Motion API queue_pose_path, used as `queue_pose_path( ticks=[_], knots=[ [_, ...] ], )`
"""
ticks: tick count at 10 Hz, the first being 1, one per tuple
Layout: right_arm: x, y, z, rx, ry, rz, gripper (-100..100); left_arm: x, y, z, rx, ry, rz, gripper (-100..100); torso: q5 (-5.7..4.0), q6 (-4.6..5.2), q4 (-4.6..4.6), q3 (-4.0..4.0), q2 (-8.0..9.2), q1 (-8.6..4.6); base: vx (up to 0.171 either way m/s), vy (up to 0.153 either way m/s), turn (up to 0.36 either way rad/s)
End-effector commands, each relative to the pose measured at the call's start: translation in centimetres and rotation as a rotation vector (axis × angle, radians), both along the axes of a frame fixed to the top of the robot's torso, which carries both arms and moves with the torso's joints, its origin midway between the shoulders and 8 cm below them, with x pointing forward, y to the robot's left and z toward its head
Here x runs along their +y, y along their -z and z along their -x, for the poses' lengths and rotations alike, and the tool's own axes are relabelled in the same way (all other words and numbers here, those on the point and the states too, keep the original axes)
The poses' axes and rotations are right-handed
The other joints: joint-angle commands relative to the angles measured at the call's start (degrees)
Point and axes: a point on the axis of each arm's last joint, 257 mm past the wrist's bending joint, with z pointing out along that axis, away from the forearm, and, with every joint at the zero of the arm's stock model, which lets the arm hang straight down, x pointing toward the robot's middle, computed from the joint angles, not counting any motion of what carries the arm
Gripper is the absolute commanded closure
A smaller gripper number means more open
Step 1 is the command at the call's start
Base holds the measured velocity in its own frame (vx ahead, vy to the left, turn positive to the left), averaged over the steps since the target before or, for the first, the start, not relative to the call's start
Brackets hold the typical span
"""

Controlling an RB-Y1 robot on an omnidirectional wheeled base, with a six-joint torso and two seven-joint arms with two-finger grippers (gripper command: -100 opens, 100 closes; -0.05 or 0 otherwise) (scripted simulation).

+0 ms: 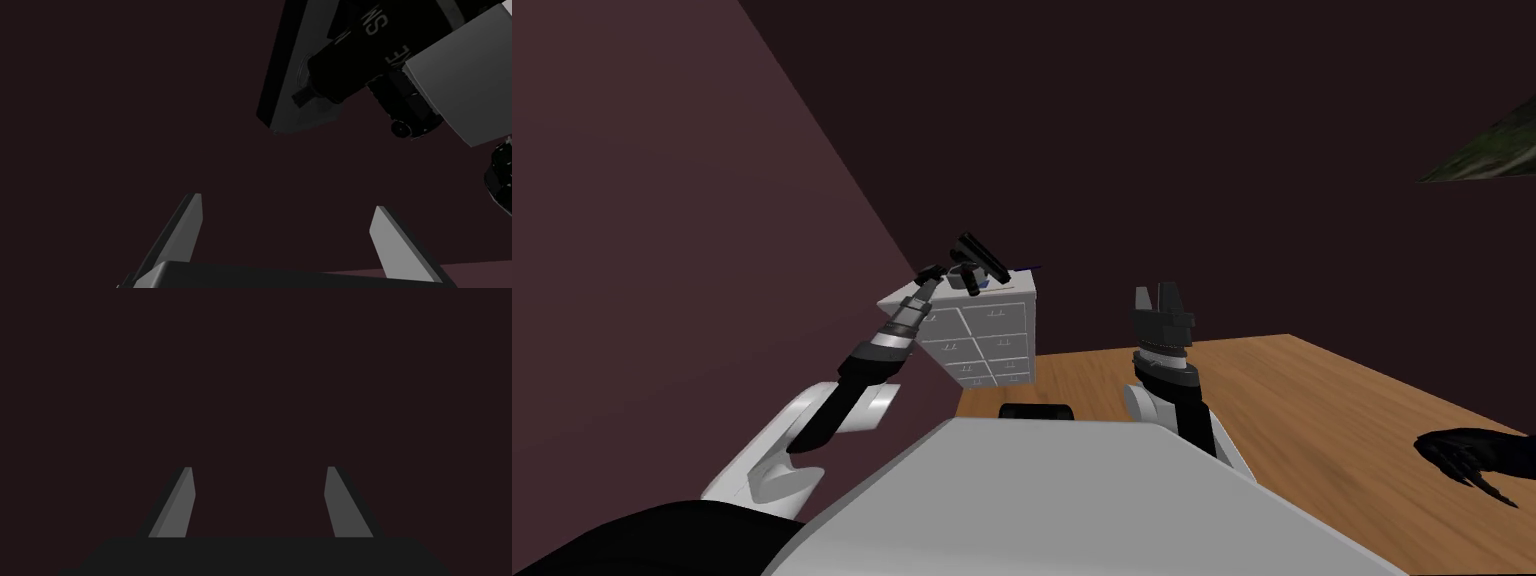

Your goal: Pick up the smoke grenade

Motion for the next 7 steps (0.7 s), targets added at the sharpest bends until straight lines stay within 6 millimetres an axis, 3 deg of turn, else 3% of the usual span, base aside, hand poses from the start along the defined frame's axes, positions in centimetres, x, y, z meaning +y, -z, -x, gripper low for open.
queue_pose_path(
  ticks=[1, 7],
  knots=[
    [0.0, 0.0, 0.0, 0.000, 0.000, 0.000, 0, 0.4, 0.6, -0.6, 0.038, -0.021, -0.055, -100, 0.00, 0.00, 0.00, 0.00, 0.00, 0.00, -0.002, -0.041, -0.072],
    [0.0, 0.0, 0.0, 0.000, 0.000, 0.000, 0, 1.5, 2.6, -2.1, 0.133, -0.063, -0.231, -100, 0.02, 0.00, -0.01, -0.04, -0.06, 0.07, 0.005, -0.023, -0.058]
  ],
)
